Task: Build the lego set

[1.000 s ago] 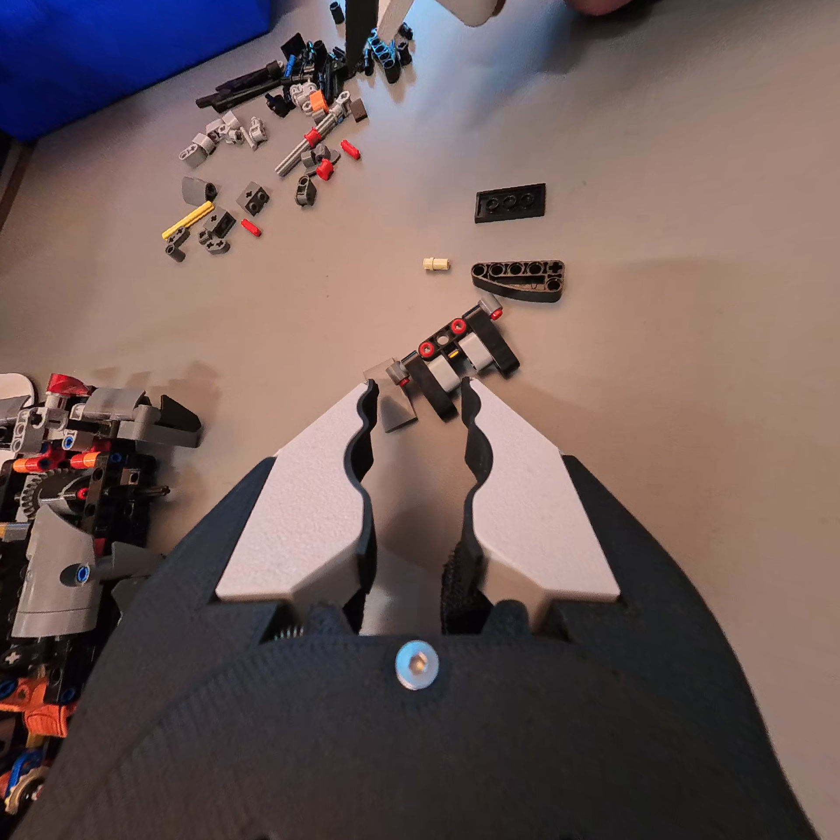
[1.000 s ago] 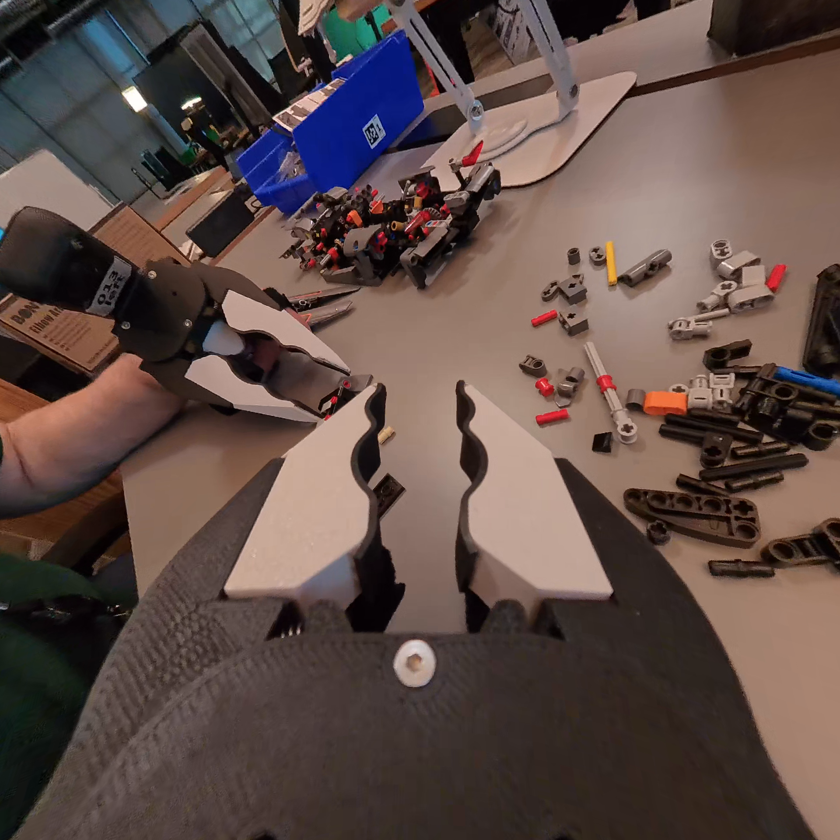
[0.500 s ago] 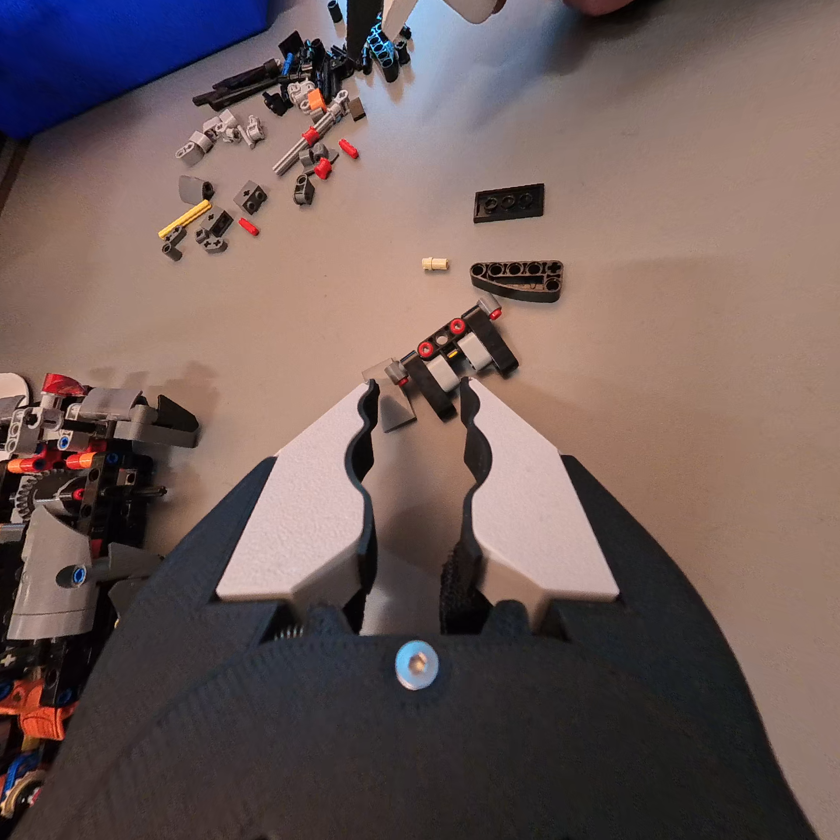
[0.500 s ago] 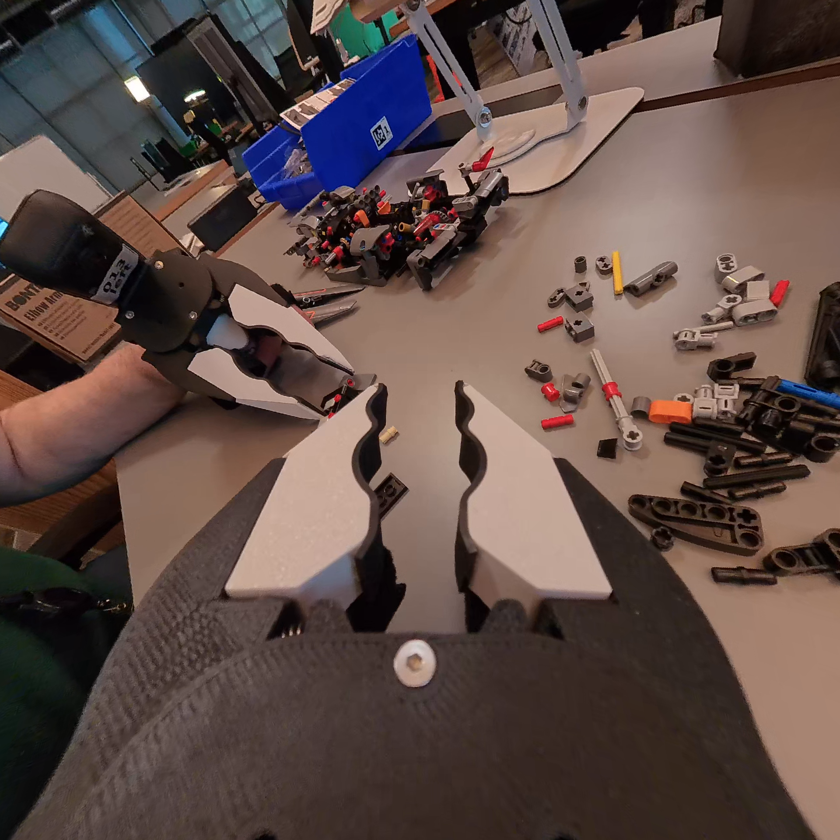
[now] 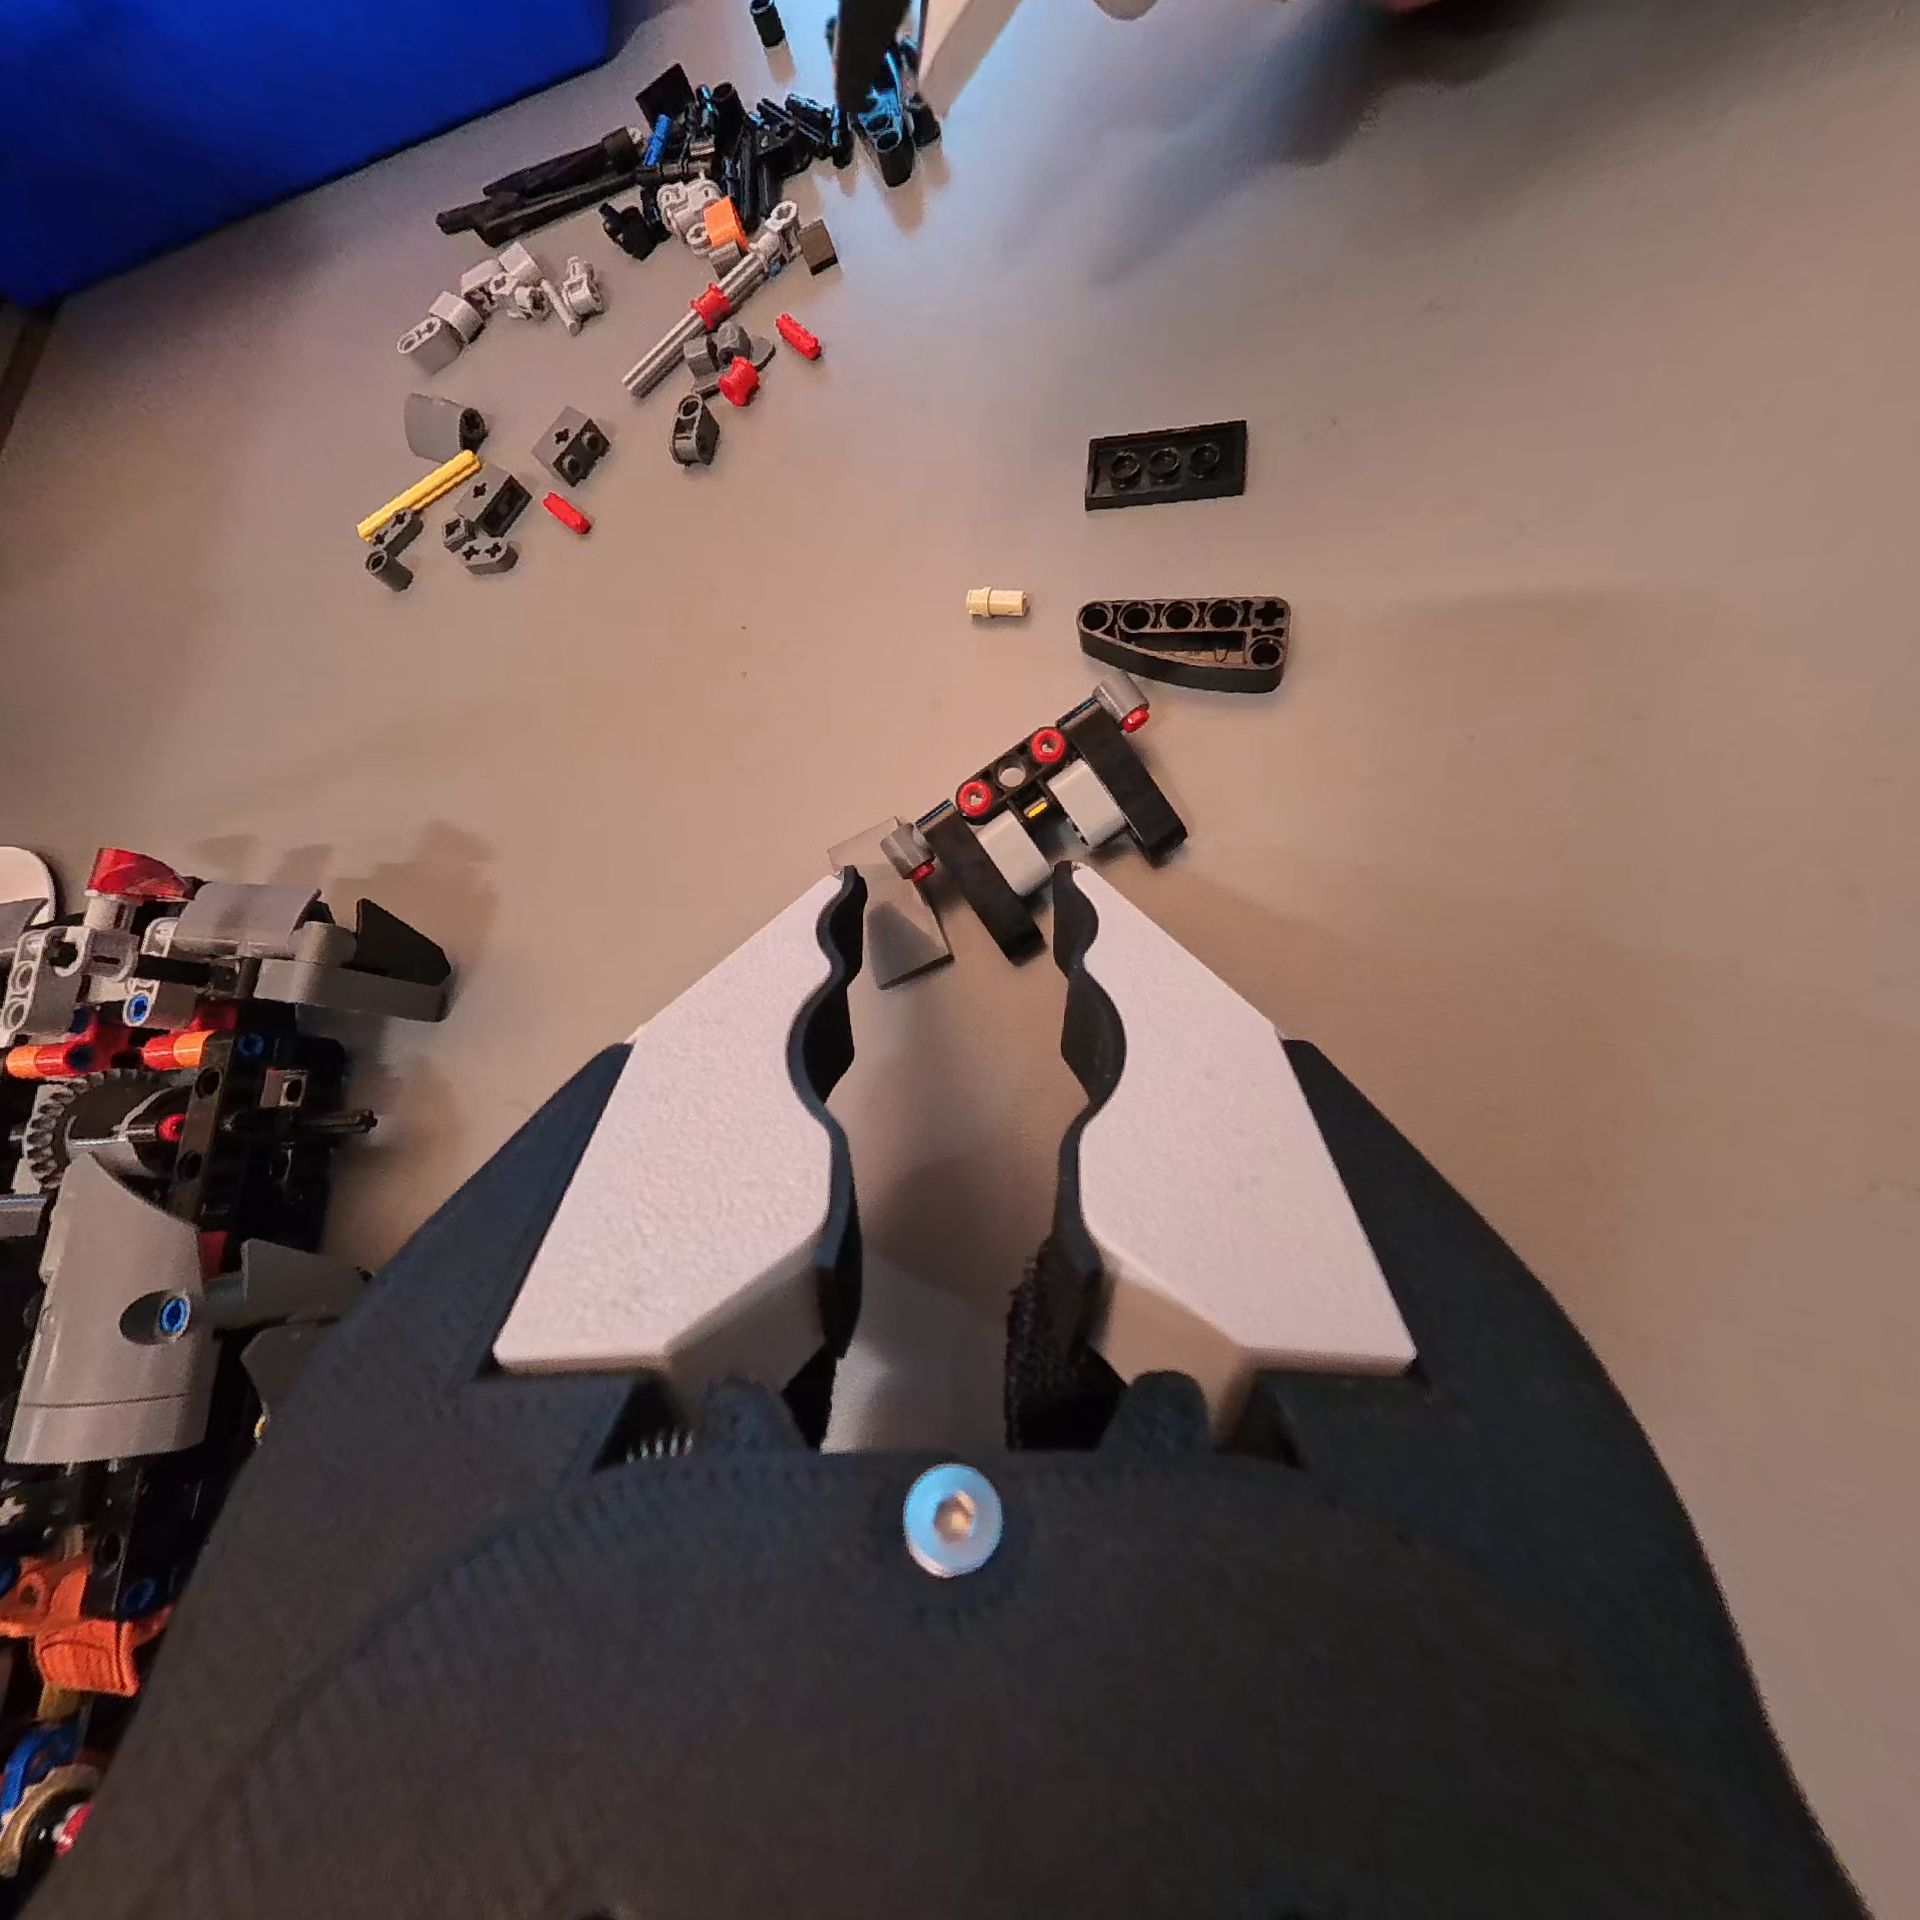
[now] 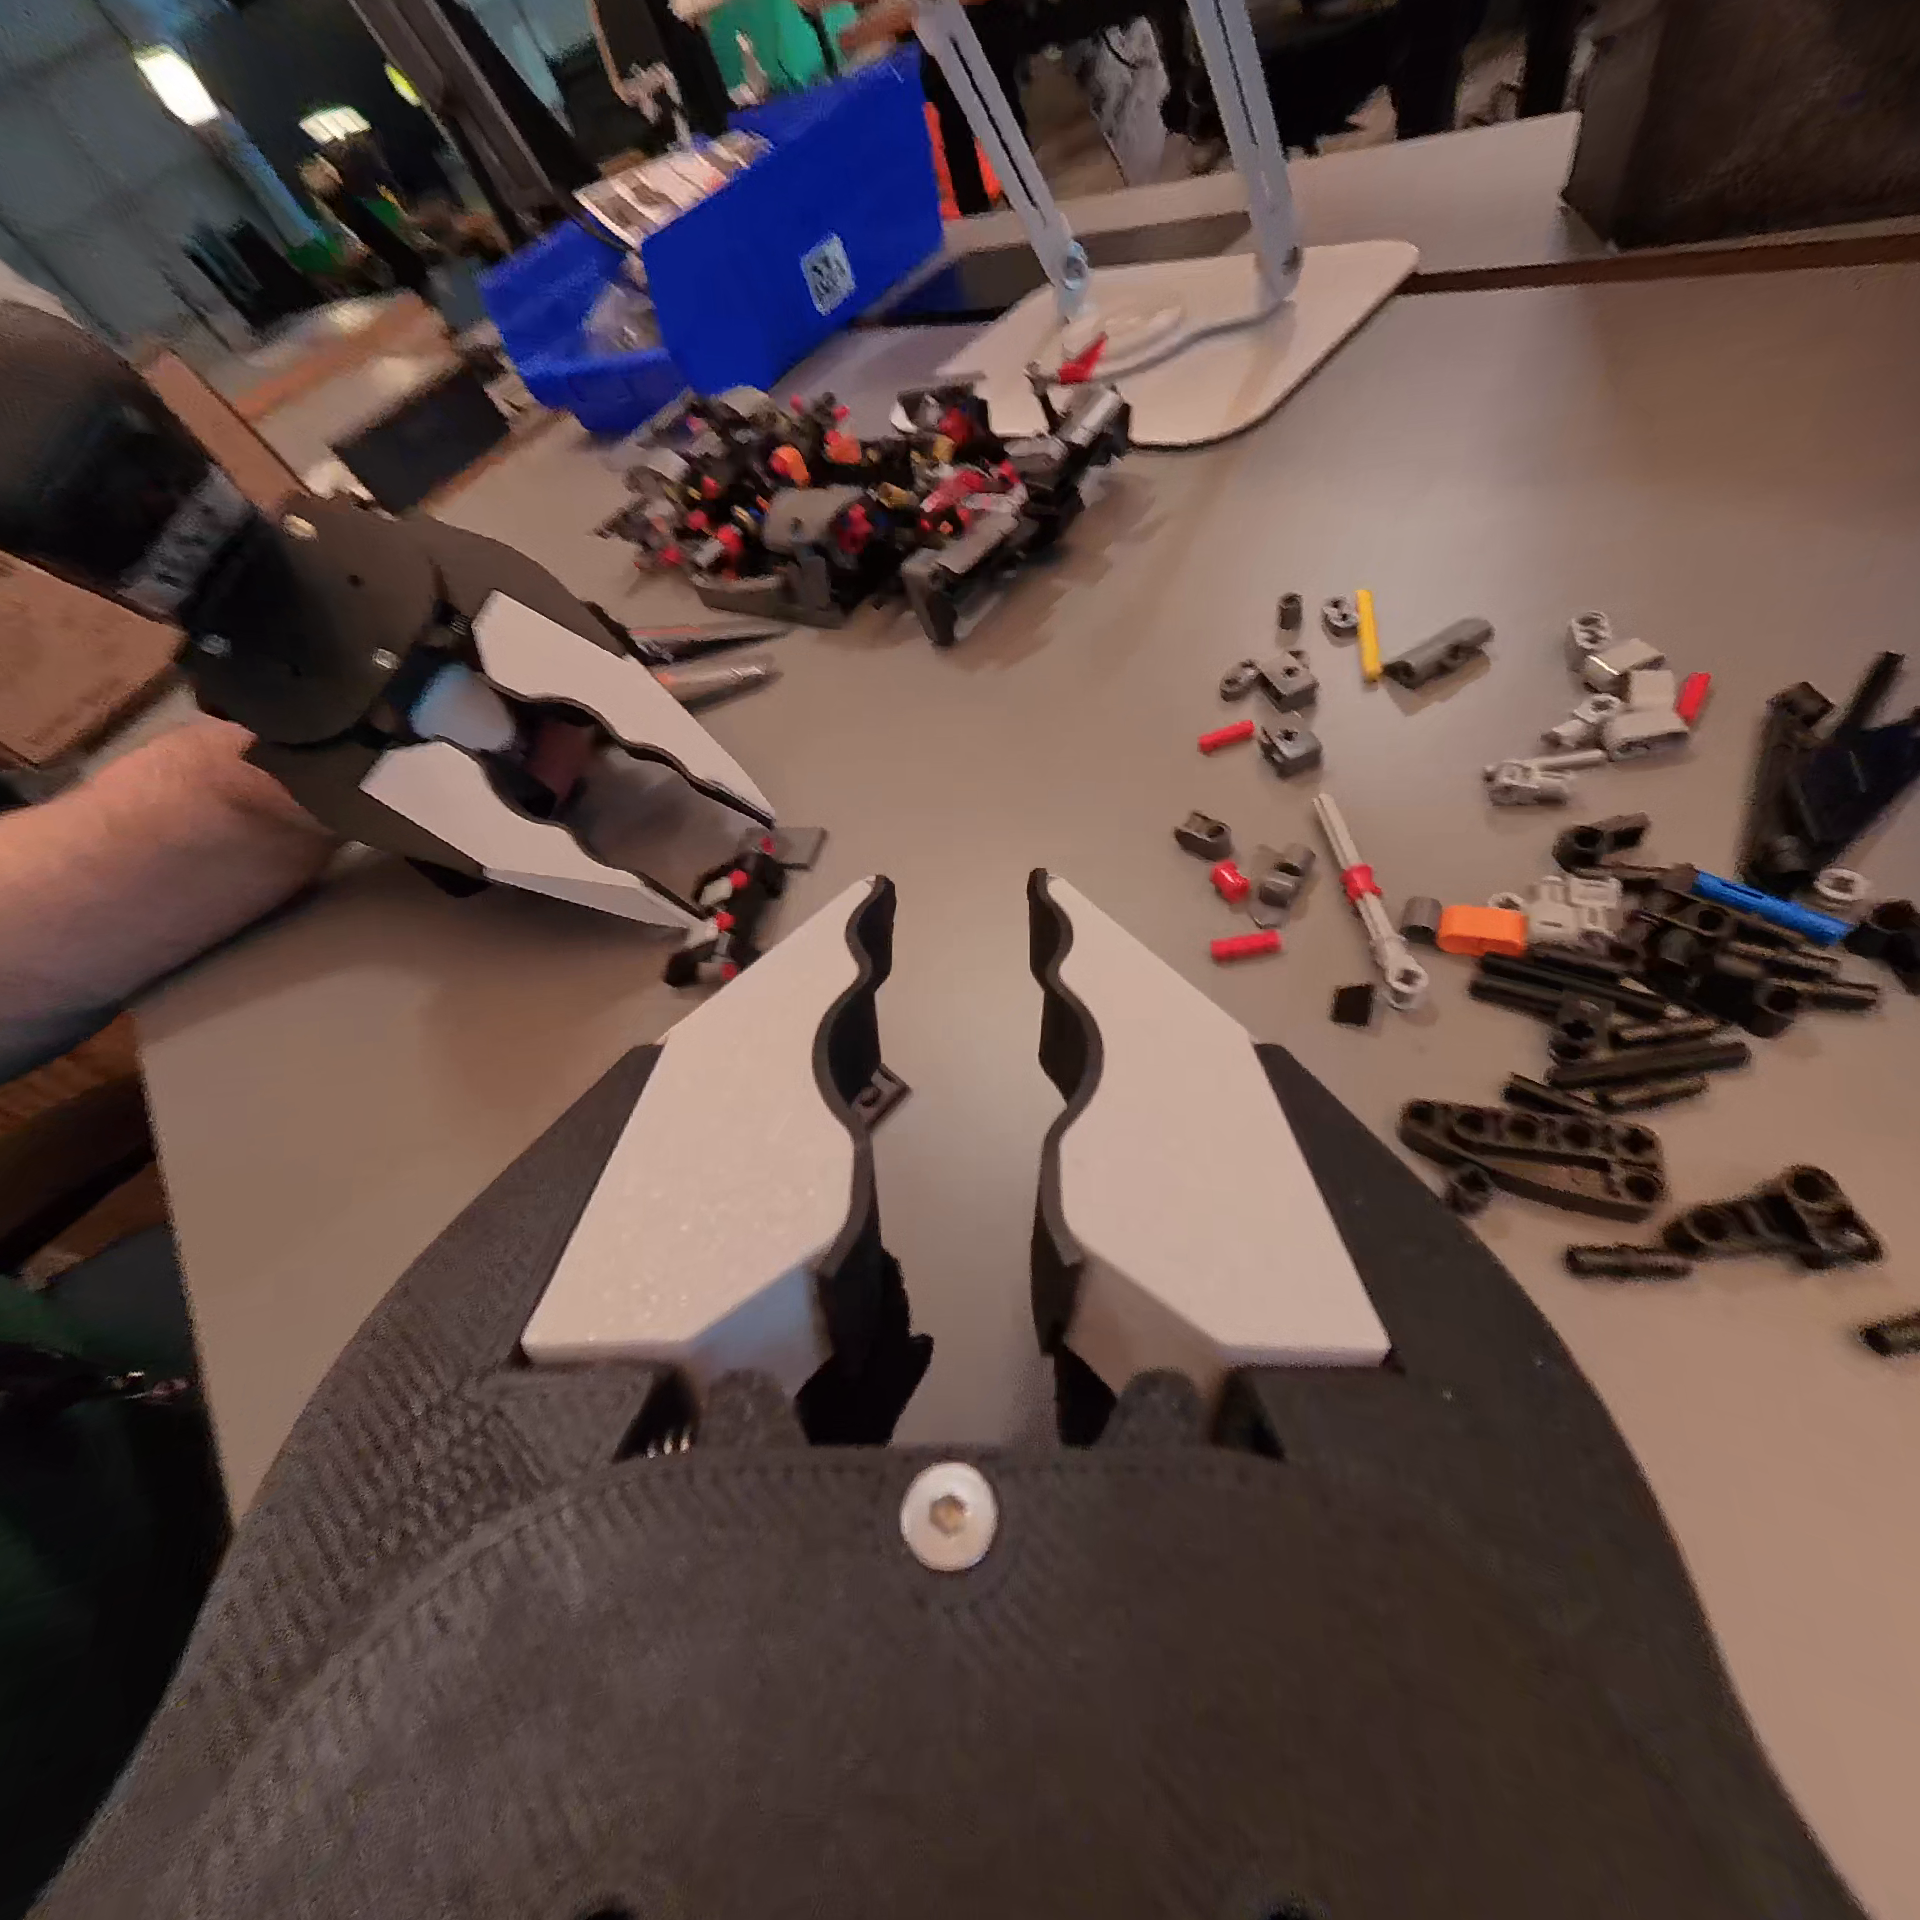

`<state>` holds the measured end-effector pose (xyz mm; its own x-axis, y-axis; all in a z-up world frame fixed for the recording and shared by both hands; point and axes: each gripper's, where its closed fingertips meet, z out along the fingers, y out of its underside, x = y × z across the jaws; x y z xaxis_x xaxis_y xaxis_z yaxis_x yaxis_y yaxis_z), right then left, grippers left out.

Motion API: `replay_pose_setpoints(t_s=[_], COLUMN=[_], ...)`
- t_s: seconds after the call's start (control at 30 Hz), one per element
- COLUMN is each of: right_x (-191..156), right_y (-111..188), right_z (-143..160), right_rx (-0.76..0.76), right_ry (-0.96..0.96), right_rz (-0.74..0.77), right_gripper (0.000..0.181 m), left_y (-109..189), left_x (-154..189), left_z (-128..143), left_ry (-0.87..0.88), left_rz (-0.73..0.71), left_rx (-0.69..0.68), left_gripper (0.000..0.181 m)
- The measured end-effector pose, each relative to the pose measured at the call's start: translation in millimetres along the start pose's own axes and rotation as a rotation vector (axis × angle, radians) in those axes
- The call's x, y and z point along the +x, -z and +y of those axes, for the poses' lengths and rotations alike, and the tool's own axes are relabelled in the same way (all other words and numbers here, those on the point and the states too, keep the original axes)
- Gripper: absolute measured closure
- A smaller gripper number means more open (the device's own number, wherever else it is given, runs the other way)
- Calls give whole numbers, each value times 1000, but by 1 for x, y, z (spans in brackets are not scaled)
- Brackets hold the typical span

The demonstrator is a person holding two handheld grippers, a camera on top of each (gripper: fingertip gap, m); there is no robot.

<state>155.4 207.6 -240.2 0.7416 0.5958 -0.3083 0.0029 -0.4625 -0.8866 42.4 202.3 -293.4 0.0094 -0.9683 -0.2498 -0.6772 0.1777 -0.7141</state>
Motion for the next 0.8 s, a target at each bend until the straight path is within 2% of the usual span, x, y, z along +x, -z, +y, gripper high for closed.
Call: replay_pose_setpoints(t_s=[0.1, 0.27, 0.57, 0.67, 0.8], right_x=[17, 44, 79, 81, 86], right_y=[2, 6, 2, -6, -33], right_z=[5, -6, -25, -25, -28], right_rx=[-68, -129, -208, -238, -335], right_ry=[56, 103, 148, 172, 329], right_rz=[88, 173, 244, 240, 246], right_gripper=[157, 155, 151, 150, 153], left_y=[0, 0, 0, 0, 0], left_x=[0, 0, 0, 0, 0], left_z=[0, 0, 0, 0, 0], left_ry=[4, 10, 12, 12, 13], left_rz=[3, 8, 10, 12, 13], left_rx=[-1, -2, -2, -2, -3], left_gripper=[146, 146, 147, 147, 147])
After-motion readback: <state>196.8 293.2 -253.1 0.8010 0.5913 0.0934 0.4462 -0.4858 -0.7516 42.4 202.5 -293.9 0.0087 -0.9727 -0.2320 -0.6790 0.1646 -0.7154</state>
